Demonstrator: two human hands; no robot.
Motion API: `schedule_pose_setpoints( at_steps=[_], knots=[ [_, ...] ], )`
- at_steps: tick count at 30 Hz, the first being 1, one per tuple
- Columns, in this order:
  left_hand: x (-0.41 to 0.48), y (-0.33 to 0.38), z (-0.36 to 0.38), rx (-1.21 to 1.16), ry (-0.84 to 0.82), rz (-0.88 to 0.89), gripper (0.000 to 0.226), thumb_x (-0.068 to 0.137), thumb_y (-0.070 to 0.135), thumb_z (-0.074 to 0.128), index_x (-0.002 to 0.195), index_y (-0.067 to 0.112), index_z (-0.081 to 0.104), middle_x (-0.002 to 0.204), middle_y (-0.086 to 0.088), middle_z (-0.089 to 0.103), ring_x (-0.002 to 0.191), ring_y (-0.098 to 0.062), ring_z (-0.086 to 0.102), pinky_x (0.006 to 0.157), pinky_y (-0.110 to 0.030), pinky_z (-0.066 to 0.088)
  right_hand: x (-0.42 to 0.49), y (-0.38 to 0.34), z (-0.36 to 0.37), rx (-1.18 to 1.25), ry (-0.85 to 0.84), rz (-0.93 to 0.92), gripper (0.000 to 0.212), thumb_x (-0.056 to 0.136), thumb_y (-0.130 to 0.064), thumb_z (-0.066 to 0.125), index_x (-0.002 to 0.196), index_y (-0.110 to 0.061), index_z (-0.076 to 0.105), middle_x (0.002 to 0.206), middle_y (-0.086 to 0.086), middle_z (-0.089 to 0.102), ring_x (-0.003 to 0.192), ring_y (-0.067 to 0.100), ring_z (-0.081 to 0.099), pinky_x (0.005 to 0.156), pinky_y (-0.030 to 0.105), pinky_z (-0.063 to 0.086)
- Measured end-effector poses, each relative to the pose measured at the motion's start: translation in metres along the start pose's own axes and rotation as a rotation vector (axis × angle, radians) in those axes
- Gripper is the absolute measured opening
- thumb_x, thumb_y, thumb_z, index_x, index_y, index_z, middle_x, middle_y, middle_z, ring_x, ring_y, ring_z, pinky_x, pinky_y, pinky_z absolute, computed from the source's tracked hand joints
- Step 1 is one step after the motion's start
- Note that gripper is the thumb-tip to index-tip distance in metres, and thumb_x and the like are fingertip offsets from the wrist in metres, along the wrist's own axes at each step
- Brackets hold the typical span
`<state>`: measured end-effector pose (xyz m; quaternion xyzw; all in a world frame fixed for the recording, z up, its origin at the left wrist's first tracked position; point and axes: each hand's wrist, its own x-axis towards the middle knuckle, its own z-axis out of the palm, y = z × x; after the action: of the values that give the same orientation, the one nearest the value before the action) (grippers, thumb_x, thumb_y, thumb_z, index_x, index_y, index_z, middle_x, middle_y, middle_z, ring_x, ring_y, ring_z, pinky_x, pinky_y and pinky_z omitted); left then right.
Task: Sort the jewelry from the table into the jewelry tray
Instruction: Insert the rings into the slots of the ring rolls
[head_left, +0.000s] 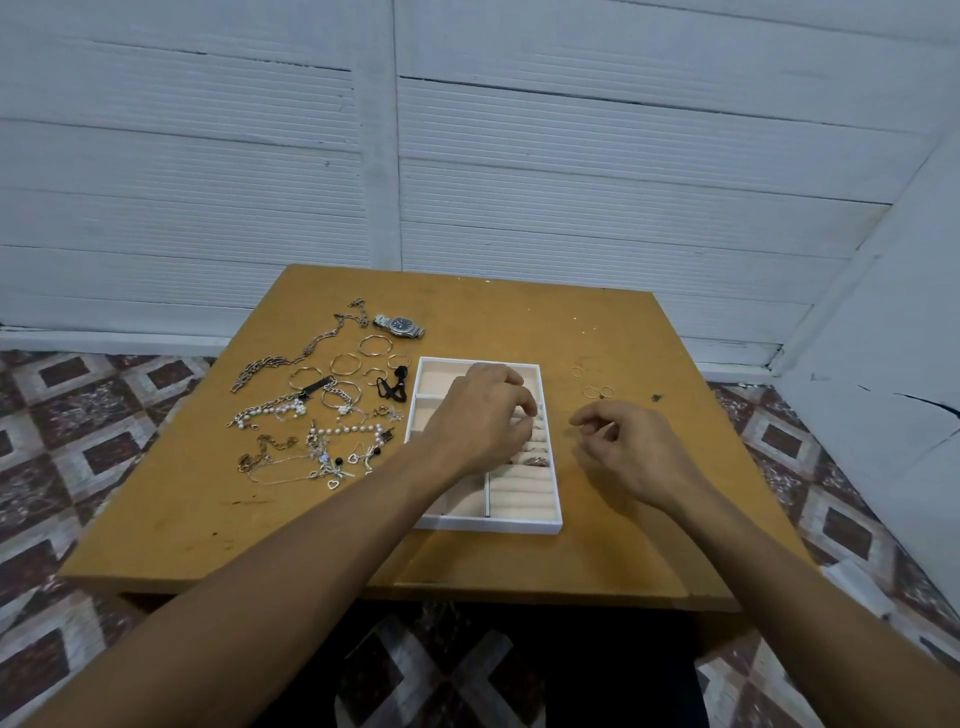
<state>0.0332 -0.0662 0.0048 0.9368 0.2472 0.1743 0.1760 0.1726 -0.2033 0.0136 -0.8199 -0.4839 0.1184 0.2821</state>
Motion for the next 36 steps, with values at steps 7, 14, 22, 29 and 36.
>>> schedule_pose_setpoints(
  at_steps=[7, 14, 22, 29, 36],
  knots=[
    [0.053, 0.020, 0.024, 0.139, -0.091, 0.022, 0.030, 0.090, 0.039, 0.055, 0.115, 0.028, 0.066, 0.141, -0.003, 0.044, 0.136, -0.022, 0.025, 0.106, -0.041, 0.025, 0.029, 0.031, -0.001, -0.056, 0.017, 0.184, 0.024, 0.086, -0.022, 0.066, 0.110, -0.016, 0.066, 0.092, -0.006, 0.061, 0.086, 0.011, 0.055, 0.073, 0.021, 0.041],
    [0.096, 0.029, 0.050, 0.253, -0.221, -0.014, 0.039, 0.090, 0.042, 0.052, 0.126, 0.028, 0.059, 0.146, -0.008, 0.036, 0.139, -0.032, 0.016, 0.107, -0.046, 0.021, 0.049, 0.037, 0.004, -0.089, 0.011, 0.187, 0.011, 0.087, -0.020, 0.066, 0.093, -0.011, 0.066, 0.083, 0.001, 0.062, 0.080, 0.017, 0.055, 0.069, 0.024, 0.038],
    [0.119, 0.028, 0.066, 0.240, -0.221, 0.006, 0.030, 0.093, 0.040, 0.052, 0.118, 0.025, 0.060, 0.146, -0.008, 0.037, 0.139, -0.031, 0.017, 0.107, -0.050, 0.022, 0.060, 0.042, 0.000, -0.037, -0.039, 0.219, 0.012, 0.085, -0.019, 0.069, 0.089, -0.018, 0.058, 0.078, -0.001, 0.064, 0.077, 0.016, 0.058, 0.058, 0.025, 0.039],
    [0.130, 0.032, 0.067, 0.247, -0.307, -0.044, 0.027, 0.093, 0.036, 0.054, 0.116, 0.022, 0.059, 0.148, -0.009, 0.033, 0.142, -0.033, 0.010, 0.109, -0.051, 0.020, 0.064, 0.043, 0.002, -0.052, -0.062, 0.236, 0.006, 0.087, -0.016, 0.065, 0.084, -0.019, 0.061, 0.082, 0.000, 0.062, 0.076, 0.015, 0.057, 0.054, 0.022, 0.036],
    [0.119, 0.030, 0.053, 0.084, -0.241, -0.013, 0.011, 0.086, 0.037, 0.063, 0.085, 0.029, 0.056, 0.120, 0.003, 0.056, 0.134, -0.023, 0.027, 0.100, -0.045, 0.024, 0.056, 0.047, 0.003, -0.013, 0.032, 0.174, 0.006, 0.085, -0.011, 0.066, 0.083, -0.012, 0.060, 0.071, -0.001, 0.059, 0.064, 0.010, 0.050, 0.050, 0.015, 0.034]
  ],
)
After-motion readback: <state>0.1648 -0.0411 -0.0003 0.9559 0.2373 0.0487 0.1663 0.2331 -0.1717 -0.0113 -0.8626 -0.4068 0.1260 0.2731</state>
